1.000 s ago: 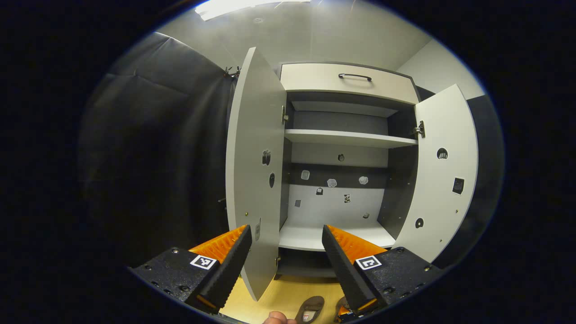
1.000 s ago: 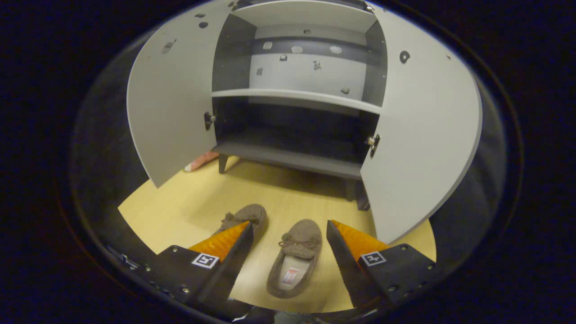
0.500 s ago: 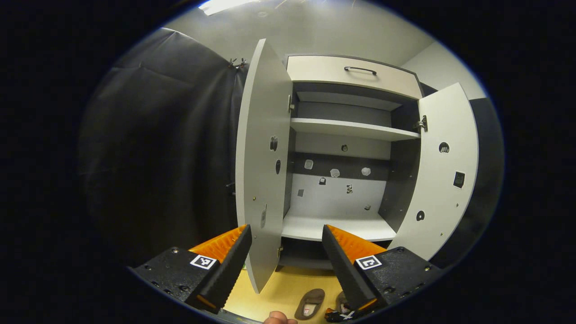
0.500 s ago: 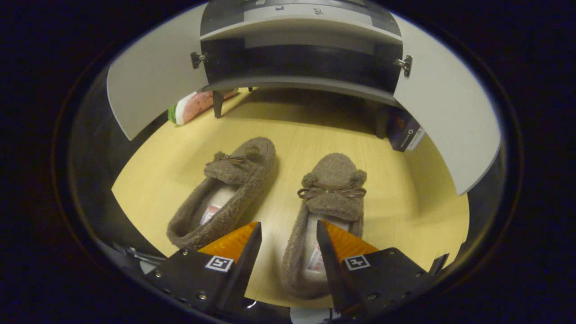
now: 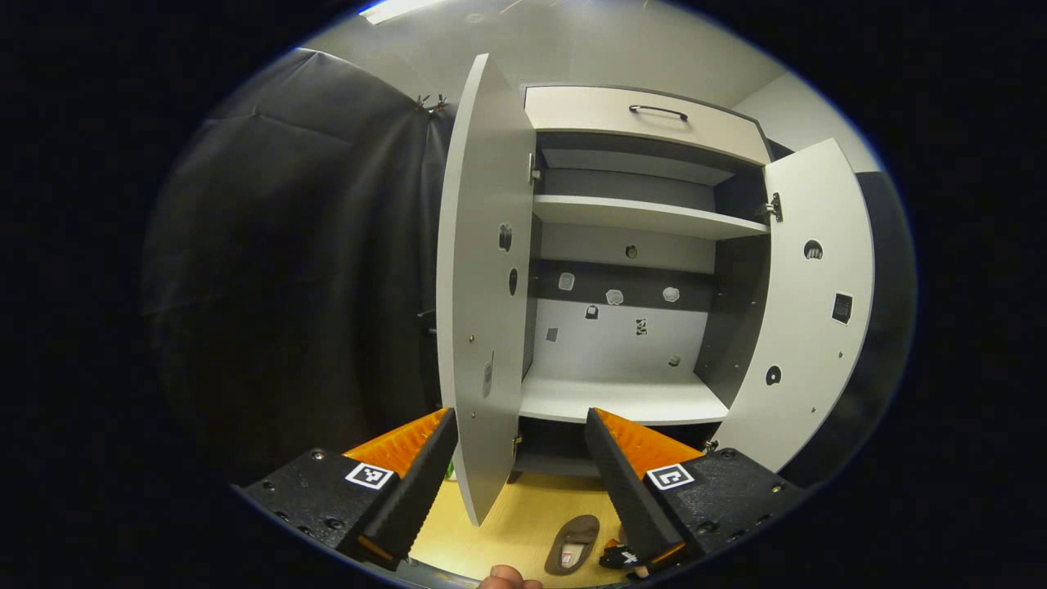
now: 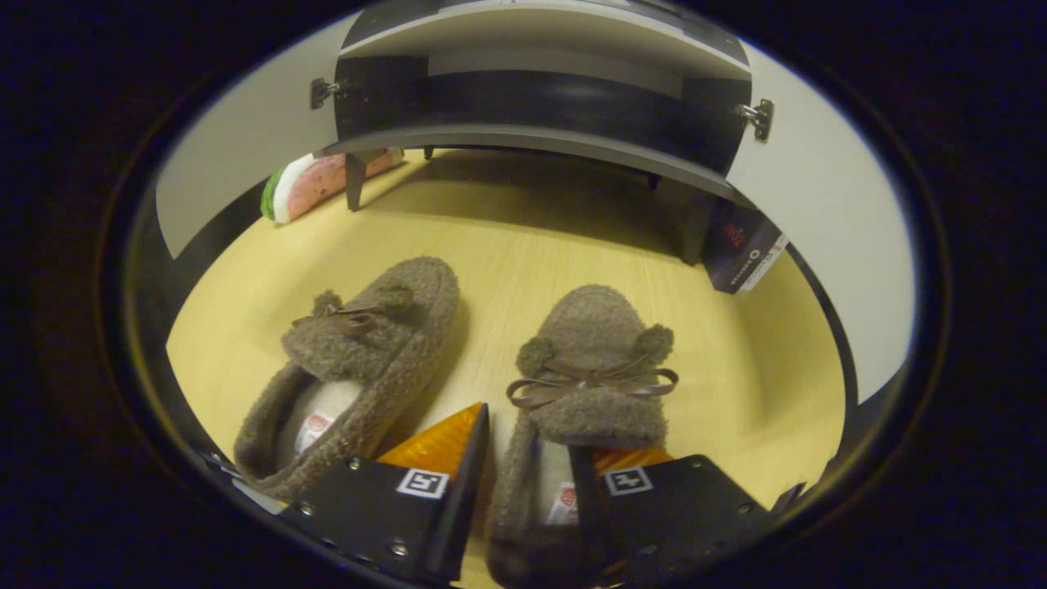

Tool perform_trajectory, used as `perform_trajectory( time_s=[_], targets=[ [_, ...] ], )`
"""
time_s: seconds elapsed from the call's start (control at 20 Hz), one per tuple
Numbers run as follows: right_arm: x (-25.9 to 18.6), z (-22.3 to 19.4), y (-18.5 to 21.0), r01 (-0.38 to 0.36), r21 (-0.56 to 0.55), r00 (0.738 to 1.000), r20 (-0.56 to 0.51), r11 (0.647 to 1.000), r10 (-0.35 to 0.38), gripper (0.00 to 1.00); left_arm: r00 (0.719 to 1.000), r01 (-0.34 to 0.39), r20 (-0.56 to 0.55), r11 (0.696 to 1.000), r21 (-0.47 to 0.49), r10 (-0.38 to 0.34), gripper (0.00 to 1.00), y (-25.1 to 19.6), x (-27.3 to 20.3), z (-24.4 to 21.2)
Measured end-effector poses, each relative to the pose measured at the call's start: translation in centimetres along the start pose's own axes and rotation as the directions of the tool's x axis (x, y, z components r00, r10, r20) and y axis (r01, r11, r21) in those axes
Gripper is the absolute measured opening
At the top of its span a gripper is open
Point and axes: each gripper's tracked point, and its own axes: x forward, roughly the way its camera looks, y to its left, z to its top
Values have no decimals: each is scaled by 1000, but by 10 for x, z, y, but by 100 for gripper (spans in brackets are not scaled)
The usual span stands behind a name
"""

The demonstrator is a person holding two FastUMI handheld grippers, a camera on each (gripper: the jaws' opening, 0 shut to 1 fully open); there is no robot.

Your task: Grab one shoe with the right hand and put it into the shoe cabinet, grab the other shoe with the left hand and put it into the shoe cabinet; then close the right door with the right hand and the left door with the left hand.

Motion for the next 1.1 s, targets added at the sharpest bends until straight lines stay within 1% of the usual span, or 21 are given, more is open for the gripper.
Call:
perform_trajectory(
  time_s=[0.05,0.1,0.15,0.2,0.25,0.4,0.5,0.6,0.7,0.8,0.95,1.1],
  targets=[
    [-8,5,-6,25,-10,999,25,1000,-25,50,1000,4,2,1000,-4,-4,97,-1,1,0],
    [-4,3,-6,30,-22,1000,5,999,-30,35,1000,6,1,1000,-7,-6,97,-2,2,-1],
    [-10,6,-6,34,-41,999,26,999,-33,20,1000,6,2,1000,-7,-6,97,-2,3,-1],
    [-3,7,-6,50,-57,998,30,997,-48,20,1000,6,2,1000,-6,-6,97,-2,4,-1],
    [-3,6,-4,57,-71,998,34,996,-54,3,1000,5,3,1000,-4,-5,97,-1,5,-1],
    [-11,12,-6,66,-50,996,57,997,-63,3,1000,0,9,1000,-2,0,96,1,7,1],
    [-20,19,-7,38,-17,997,68,999,-36,2,1000,2,11,1000,-1,-2,97,1,10,1],
    [-31,30,-13,27,8,996,88,1000,-27,2,1000,14,10,1000,0,-14,97,-1,11,0],
    [-48,47,-21,27,23,991,132,999,-30,3,1000,24,12,1000,7,-24,97,-4,14,0],
    [-70,73,-30,23,42,981,191,999,-31,3,999,34,14,999,17,-35,97,-7,16,-1],
    [-108,125,-44,12,81,948,315,997,-38,2,998,64,19,998,18,-64,97,-17,18,0],
    [-148,185,-60,10,95,902,430,995,-50,2,996,87,22,996,8,-87,97,-25,21,0]
  ],
)
